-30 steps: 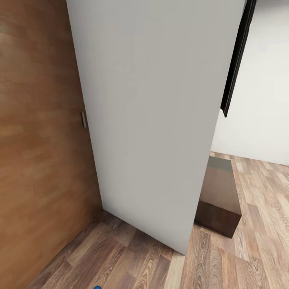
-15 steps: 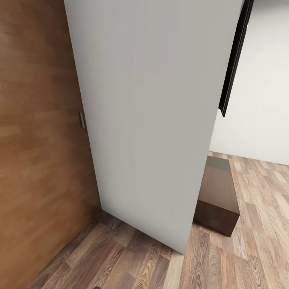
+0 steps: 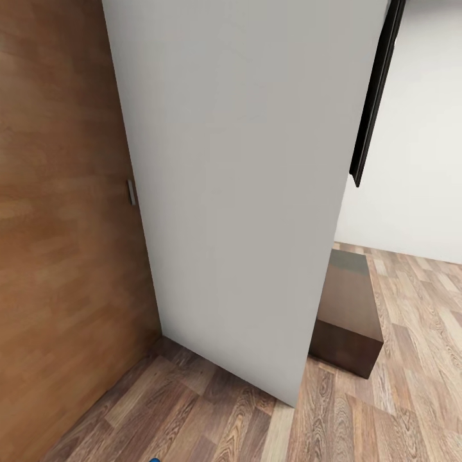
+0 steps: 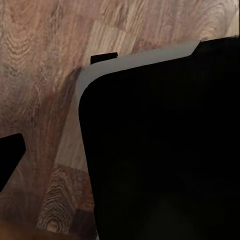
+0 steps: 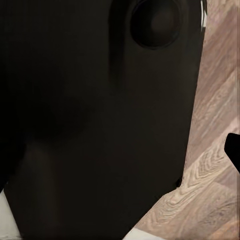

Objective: In the bedroom, move the book from the bed onto either nightstand, and place the two sandals side by side next to the bed.

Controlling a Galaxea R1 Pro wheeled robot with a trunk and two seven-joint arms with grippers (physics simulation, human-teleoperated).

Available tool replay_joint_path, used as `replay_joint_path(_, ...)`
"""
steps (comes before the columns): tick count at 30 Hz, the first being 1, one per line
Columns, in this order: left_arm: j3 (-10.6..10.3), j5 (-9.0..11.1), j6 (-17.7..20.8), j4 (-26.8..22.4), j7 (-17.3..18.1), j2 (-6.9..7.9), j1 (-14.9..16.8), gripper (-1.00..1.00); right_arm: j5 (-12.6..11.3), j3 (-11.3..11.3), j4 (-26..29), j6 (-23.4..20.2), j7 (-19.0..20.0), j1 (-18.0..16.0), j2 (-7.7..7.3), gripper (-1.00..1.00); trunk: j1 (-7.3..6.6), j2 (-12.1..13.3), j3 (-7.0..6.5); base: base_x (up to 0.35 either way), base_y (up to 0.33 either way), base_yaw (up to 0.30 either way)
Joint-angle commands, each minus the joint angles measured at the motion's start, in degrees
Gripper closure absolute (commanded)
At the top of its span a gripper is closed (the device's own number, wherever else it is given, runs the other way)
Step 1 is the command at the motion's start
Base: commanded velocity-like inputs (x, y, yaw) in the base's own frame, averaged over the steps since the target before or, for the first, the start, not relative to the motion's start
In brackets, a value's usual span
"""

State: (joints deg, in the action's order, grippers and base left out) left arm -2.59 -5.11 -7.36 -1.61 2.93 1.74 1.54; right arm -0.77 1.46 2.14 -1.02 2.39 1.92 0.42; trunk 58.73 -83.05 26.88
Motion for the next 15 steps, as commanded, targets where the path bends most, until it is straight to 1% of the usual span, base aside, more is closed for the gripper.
replay_joint_path(1, 0.06, -0.84, 0.10, -0.22, 0.32, 0.26, 0.37, -1.00, -0.42, -0.20, 0.49, -0.44, 0.43, 0.38, -0.34, -1.00, 0.00, -0.02, 0.05, 0.000, 0.000, 0.000)
replay_joint_path(3, 0.57, -1.47, 0.74, -0.88, -0.35, 0.74, 1.03, -1.00, -1.06, -0.84, 1.13, -0.58, 1.07, 0.68, 0.29, -1.00, 0.00, -0.02, 0.05, 0.000, 0.000, 0.000)
replay_joint_path(5, 0.73, -2.11, 1.38, -1.44, -1.00, 0.92, 0.36, -1.00, -1.71, -1.48, 1.78, 0.07, 1.24, 0.01, 0.93, -1.00, 0.00, -0.02, 0.05, 0.000, 0.000, 0.000)
replay_joint_path(6, 0.79, -2.13, 1.70, -1.69, -1.32, 0.99, 0.04, -1.00, -1.65, -1.80, 1.97, 0.39, 0.91, -0.32, 1.25, -1.00, 0.00, -0.02, 0.05, 0.000, 0.000, 0.000)
replay_joint_path(10, 0.94, -0.84, 2.98, -2.82, -2.40, 1.14, -1.26, -1.00, -0.36, -2.69, 0.68, 1.68, -0.37, -1.24, 2.49, -1.00, 0.00, -0.02, 0.05, 0.000, 0.000, 0.000)
replay_joint_path(13, 0.98, 0.12, 3.95, -3.36, -2.58, 1.24, -2.19, -1.00, 0.60, -2.86, -0.29, 2.31, -1.33, -1.49, 2.70, -1.00, 0.00, -0.02, 0.05, 0.000, 0.000, 0.000)
replay_joint_path(15, 0.98, 0.76, 4.59, -3.47, -2.61, 1.26, -2.27, -1.00, 1.24, -2.91, -0.80, 2.39, -1.97, -1.54, 2.75, -1.00, 0.00, -0.02, 0.05, 0.000, 0.000, 0.000)
